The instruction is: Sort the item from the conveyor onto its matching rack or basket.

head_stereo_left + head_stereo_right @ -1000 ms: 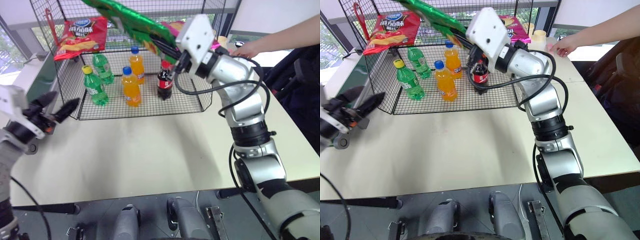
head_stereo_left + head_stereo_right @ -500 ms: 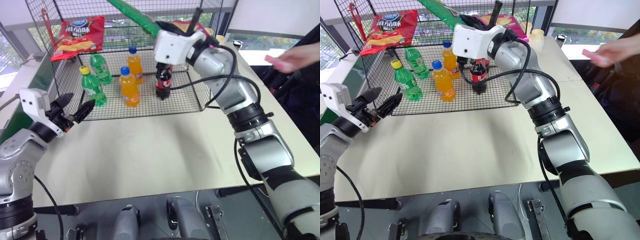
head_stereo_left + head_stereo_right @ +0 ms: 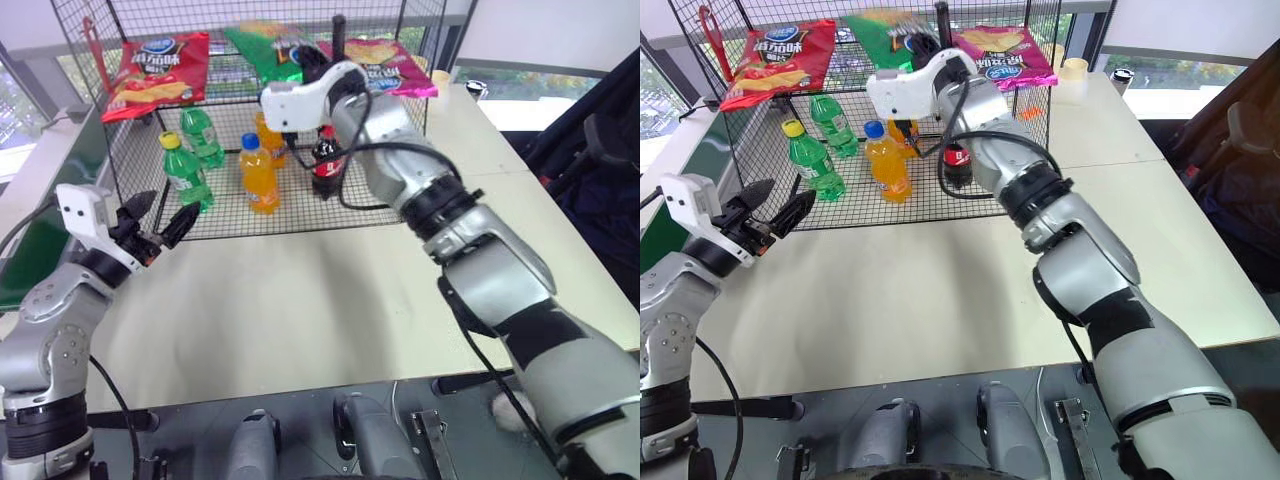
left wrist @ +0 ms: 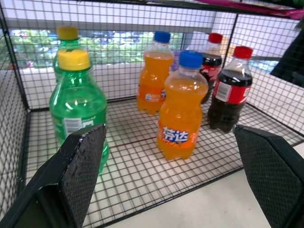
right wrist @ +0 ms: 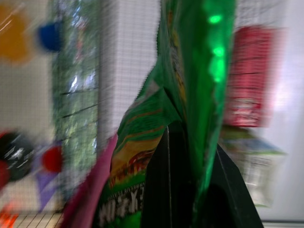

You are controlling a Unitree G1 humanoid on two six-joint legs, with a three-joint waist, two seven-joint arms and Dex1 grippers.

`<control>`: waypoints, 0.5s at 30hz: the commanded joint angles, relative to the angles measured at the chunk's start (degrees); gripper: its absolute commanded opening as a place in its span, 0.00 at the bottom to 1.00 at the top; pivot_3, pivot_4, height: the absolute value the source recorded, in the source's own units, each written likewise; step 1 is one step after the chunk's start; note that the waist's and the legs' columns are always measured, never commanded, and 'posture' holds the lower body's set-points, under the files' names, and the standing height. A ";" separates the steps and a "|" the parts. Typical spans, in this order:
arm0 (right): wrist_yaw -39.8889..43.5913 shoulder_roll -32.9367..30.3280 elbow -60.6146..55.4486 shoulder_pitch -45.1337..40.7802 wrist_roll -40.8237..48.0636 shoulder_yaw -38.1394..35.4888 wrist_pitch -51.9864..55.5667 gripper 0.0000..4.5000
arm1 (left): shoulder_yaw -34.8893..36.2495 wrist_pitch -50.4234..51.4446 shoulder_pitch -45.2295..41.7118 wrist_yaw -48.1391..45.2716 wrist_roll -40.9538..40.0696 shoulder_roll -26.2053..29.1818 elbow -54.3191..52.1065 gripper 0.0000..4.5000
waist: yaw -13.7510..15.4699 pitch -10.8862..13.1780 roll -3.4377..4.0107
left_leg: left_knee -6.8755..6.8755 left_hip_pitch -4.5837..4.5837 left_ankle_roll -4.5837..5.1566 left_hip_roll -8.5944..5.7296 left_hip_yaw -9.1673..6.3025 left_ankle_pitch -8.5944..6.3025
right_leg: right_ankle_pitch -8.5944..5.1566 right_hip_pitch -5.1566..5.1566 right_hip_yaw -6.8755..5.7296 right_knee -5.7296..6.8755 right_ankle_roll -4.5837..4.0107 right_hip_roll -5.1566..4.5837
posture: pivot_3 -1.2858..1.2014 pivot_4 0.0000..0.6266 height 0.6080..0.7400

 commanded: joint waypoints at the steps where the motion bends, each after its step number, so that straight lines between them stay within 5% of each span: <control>1: -3.21 3.51 7.97 -6.95 -0.74 0.90 2.20 0.00 | 0.32 -1.09 0.63 0.99 0.28 -0.25 -3.25 0.99 | -0.01 0.00 0.00 | -0.01 -0.01 0.01 0.00 0.00 0.00 | 0.00 0.00 0.00 -0.01 0.00 0.00 | 0.52 0.24 1.00; 15: -6.65 12.87 20.15 -15.02 7.57 -1.81 1.65 0.00 | 0.61 -1.84 2.67 3.11 0.60 -1.06 -5.00 0.99 | -0.04 0.00 -0.04 | 0.00 -0.05 0.05 0.01 -0.01 -0.03 | -0.02 -0.05 -0.04 -0.03 0.01 0.01 | 0.52 0.24 1.00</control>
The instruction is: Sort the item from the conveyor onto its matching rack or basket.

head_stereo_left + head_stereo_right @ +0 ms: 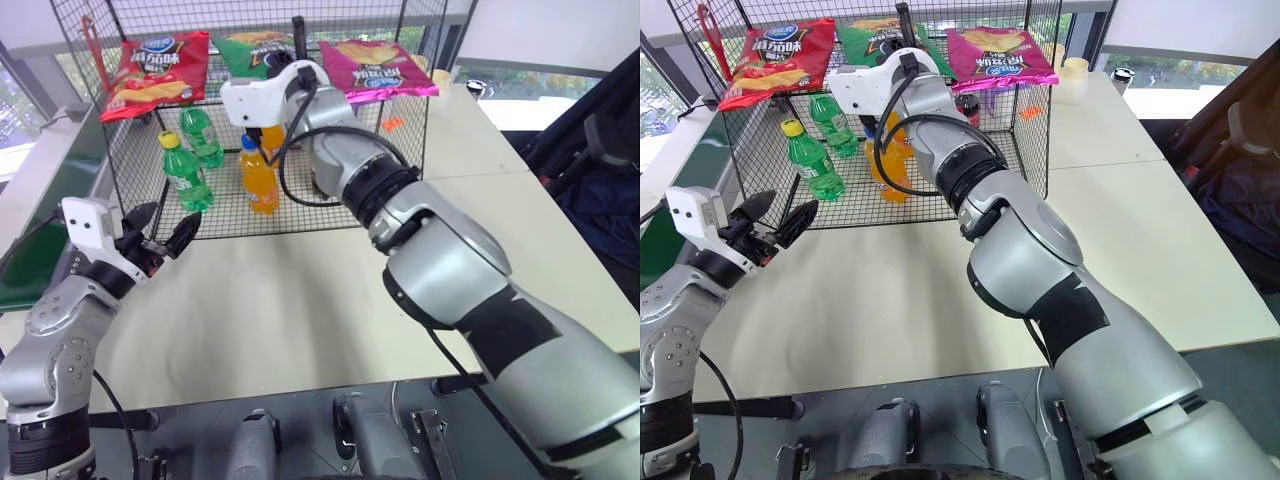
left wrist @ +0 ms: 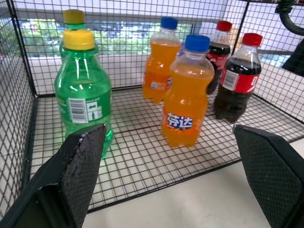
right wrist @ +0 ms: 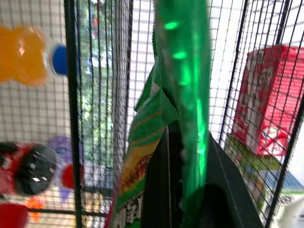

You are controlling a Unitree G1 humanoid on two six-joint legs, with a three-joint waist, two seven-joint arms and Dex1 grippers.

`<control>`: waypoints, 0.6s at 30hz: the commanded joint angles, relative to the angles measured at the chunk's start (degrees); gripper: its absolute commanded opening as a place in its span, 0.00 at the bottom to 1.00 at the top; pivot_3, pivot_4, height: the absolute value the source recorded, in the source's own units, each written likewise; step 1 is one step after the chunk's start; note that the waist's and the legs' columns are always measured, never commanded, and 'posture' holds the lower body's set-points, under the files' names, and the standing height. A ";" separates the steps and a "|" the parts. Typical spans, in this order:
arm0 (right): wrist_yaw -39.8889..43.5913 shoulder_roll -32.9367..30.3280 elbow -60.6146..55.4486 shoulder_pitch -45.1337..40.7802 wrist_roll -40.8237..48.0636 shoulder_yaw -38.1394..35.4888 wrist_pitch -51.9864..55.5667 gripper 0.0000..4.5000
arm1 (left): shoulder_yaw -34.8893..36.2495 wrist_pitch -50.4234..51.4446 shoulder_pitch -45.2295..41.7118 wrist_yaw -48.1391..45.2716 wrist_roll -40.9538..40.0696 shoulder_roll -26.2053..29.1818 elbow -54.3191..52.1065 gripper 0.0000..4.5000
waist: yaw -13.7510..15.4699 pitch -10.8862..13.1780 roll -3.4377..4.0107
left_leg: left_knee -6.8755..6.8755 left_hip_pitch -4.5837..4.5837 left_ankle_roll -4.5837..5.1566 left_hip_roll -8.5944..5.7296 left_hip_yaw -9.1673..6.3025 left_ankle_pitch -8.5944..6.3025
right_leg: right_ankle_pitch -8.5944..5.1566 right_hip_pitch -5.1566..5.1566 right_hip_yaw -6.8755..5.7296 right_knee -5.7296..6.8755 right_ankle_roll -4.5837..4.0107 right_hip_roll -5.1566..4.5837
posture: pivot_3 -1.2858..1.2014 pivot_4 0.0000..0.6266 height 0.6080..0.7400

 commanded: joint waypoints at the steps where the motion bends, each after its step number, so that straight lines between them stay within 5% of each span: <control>1: -1.05 1.01 0.19 -3.32 1.78 -1.14 -1.14 0.00 | 1.01 -1.87 -0.35 0.49 0.22 -0.11 -2.29 0.99 | -0.02 -0.01 -0.02 | 0.00 0.00 0.00 0.00 0.00 0.00 | 0.00 0.00 0.00 0.00 0.00 0.00 | 0.52 0.24 1.00; 5: -0.72 0.83 0.92 -3.68 2.98 -1.46 -2.13 0.00 | 0.72 -2.32 -0.66 0.99 0.51 -0.50 -2.24 0.99 | -0.02 -0.01 -0.02 | 0.00 0.00 0.00 0.00 0.00 0.00 | 0.00 0.00 0.00 0.00 0.01 0.00 | 0.52 0.24 1.00; 14: 0.66 0.05 1.90 -5.56 11.41 -9.10 -3.15 0.92 | 0.58 -2.80 -0.50 1.60 0.66 -1.04 -2.52 1.00 | -0.07 -0.01 -0.03 | -0.01 0.00 0.00 0.00 0.00 0.00 | 0.00 0.00 0.00 0.00 0.01 0.01 | 0.52 0.24 1.00; 18: 5.37 -0.30 2.11 -6.66 17.27 -14.36 -3.24 0.98 | 0.62 -3.03 -0.52 1.73 0.70 -1.18 -2.44 1.00 | -0.03 -0.01 -0.03 | -0.01 0.01 0.01 0.01 0.00 -0.01 | -0.01 0.01 0.00 0.00 0.03 0.02 | 0.52 0.24 1.00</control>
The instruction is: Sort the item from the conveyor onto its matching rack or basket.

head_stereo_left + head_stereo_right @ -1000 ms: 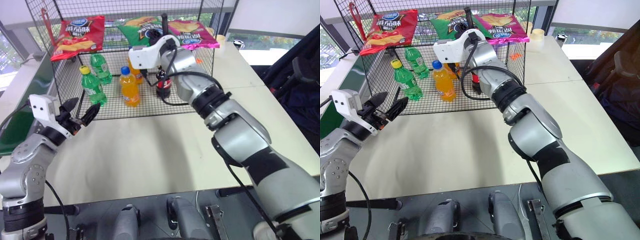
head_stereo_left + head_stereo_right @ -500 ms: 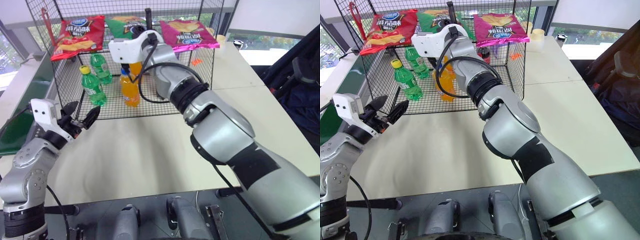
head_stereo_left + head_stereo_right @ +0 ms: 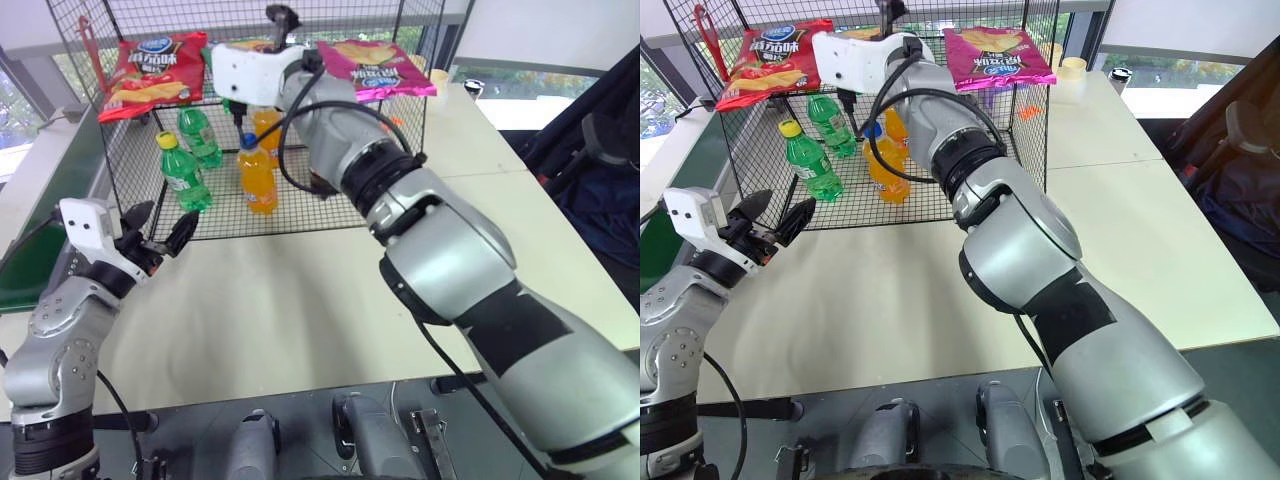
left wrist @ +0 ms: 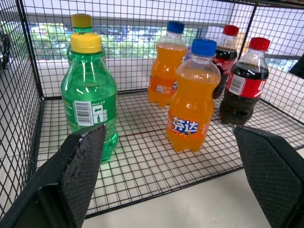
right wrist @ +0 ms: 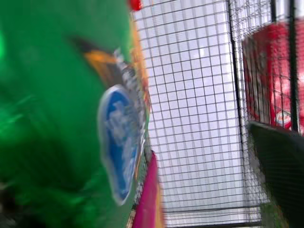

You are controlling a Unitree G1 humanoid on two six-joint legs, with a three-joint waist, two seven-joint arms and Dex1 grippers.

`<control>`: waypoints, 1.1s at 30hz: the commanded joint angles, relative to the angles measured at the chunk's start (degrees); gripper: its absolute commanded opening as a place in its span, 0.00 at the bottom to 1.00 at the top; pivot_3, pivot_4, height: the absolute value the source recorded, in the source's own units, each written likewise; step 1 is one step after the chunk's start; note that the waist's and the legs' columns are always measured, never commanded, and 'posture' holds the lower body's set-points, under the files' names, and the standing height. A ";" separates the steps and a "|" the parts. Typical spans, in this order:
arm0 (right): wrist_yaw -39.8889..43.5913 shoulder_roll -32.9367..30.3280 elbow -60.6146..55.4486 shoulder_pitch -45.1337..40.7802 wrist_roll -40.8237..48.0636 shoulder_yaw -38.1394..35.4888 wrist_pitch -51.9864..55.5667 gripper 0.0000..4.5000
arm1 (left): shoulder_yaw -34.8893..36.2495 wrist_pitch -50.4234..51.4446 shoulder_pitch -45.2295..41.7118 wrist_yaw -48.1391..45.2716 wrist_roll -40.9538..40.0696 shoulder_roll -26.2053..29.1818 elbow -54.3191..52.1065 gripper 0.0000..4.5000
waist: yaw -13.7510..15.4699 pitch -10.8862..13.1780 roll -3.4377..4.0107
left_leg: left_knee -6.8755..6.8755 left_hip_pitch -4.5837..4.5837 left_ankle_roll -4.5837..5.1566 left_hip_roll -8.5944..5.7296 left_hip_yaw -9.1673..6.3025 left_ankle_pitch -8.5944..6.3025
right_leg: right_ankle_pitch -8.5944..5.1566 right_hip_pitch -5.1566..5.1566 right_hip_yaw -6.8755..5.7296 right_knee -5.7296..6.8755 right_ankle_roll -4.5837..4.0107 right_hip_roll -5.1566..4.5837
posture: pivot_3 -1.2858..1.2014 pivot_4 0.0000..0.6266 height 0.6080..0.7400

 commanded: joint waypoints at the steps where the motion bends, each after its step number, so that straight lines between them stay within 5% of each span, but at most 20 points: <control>1: 4.61 -0.93 -0.26 -3.65 5.88 -5.32 -0.29 0.98 | 0.69 -1.63 -0.52 0.39 0.12 -0.02 -2.42 1.00 | 0.04 0.00 0.00 | 0.00 0.00 0.00 0.00 0.00 0.00 | 0.00 0.00 0.00 0.00 0.00 0.00 | 0.52 0.24 1.00; 17: 25.40 -3.37 -0.63 -6.09 20.40 -17.14 4.68 0.98 | 0.09 -2.69 -0.75 0.55 0.45 -0.19 -1.75 1.00 | 0.02 0.00 -0.01 | 0.00 0.00 0.02 0.03 0.00 -0.01 | 0.01 0.02 0.00 -0.03 0.02 0.03 | 0.52 0.24 1.00; 33: 21.89 -1.67 -1.39 -1.51 10.68 -5.47 -9.42 0.98 | -0.44 -2.91 -1.24 0.81 0.99 -0.32 -1.69 1.00 | 0.03 0.00 -0.01 | 0.00 0.00 0.02 0.05 0.00 -0.01 | -0.06 0.01 0.01 -0.03 0.15 0.05 | 0.52 0.24 1.00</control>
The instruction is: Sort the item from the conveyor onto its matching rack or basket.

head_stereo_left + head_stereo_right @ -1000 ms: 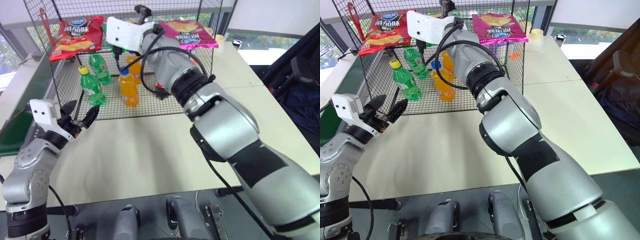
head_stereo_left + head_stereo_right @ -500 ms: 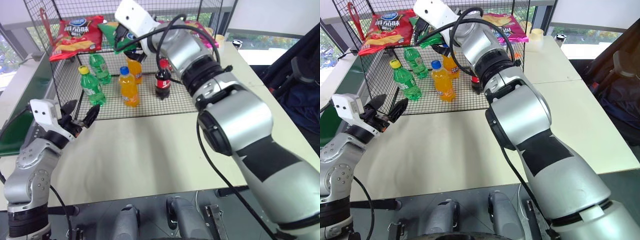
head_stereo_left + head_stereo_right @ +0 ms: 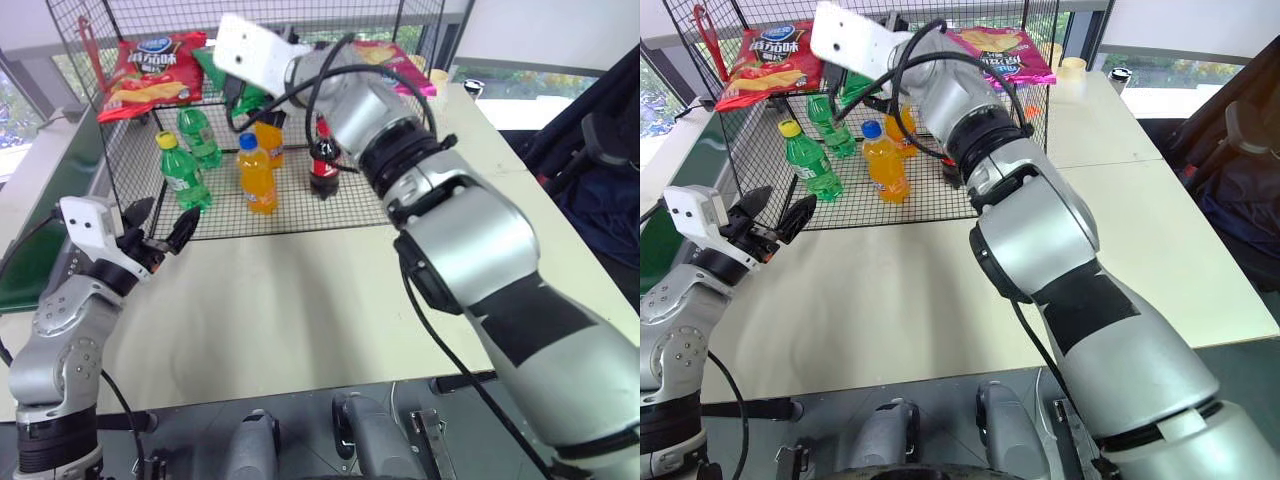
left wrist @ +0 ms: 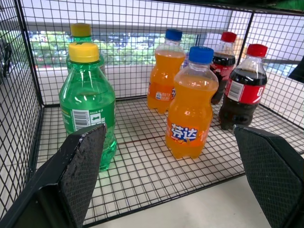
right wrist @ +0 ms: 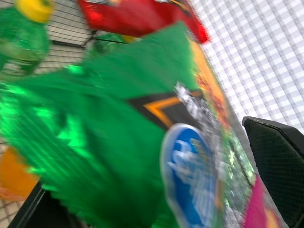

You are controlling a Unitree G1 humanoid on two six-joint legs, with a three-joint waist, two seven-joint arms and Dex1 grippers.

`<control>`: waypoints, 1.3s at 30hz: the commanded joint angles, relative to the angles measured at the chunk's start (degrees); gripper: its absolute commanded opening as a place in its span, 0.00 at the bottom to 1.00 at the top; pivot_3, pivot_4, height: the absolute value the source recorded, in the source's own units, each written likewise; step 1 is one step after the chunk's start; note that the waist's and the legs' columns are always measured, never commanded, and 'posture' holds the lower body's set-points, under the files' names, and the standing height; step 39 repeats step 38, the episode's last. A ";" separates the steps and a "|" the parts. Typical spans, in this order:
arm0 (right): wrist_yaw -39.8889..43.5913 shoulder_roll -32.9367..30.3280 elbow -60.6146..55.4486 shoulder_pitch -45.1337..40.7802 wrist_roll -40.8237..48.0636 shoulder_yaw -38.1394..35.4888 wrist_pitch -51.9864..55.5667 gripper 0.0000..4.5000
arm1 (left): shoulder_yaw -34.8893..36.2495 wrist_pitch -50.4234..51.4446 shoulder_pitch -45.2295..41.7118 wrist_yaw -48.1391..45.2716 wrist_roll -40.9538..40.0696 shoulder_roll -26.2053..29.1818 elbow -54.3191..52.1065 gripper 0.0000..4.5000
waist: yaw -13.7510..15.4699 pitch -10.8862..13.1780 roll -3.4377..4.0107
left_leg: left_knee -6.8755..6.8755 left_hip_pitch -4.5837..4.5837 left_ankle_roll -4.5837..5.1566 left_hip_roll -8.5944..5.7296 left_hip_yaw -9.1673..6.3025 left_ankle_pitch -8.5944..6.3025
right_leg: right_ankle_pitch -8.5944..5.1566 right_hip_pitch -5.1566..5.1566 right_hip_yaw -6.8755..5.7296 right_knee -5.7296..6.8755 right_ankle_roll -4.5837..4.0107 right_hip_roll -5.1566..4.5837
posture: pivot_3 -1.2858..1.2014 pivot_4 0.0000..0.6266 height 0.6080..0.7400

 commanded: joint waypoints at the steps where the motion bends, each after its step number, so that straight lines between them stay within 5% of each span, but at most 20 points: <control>1: 0.61 -0.02 -1.78 -0.97 -1.83 2.14 -3.23 0.98 | 0.48 -1.28 -0.73 0.29 0.20 0.00 -1.81 1.00 | 0.06 0.00 0.00 | 0.00 0.00 0.00 0.00 0.00 0.00 | 0.01 0.00 0.00 0.00 -0.02 0.00 | 0.52 0.24 1.00; 17: 6.32 -8.86 -8.98 1.78 -3.73 5.04 -10.91 0.98 | 0.71 -0.86 -0.54 0.52 0.02 -0.07 -2.51 1.00 | 0.17 0.00 -0.01 | 0.02 -0.01 0.00 0.00 0.00 0.00 | 0.00 0.01 0.00 -0.01 -0.02 0.00 | 0.52 0.24 1.00; 28: 36.19 -29.08 -61.62 33.38 19.90 -7.06 5.80 0.98 | -0.26 1.32 -1.52 -2.49 -1.25 2.02 -2.62 1.00 | 0.47 -0.03 -0.06 | 0.03 0.10 0.00 0.00 -0.02 0.00 | 0.13 0.14 0.02 0.05 0.24 0.01 | 0.52 0.24 1.00; 39: 33.44 -32.27 -76.78 49.54 29.12 -11.76 21.07 0.98 | 0.24 4.92 -3.13 -4.93 -4.76 4.74 -4.01 1.00 | 0.16 -0.03 -0.05 | 0.09 0.25 0.00 0.03 0.01 0.00 | 0.00 0.15 0.14 0.16 -0.03 0.18 | 0.52 0.24 1.00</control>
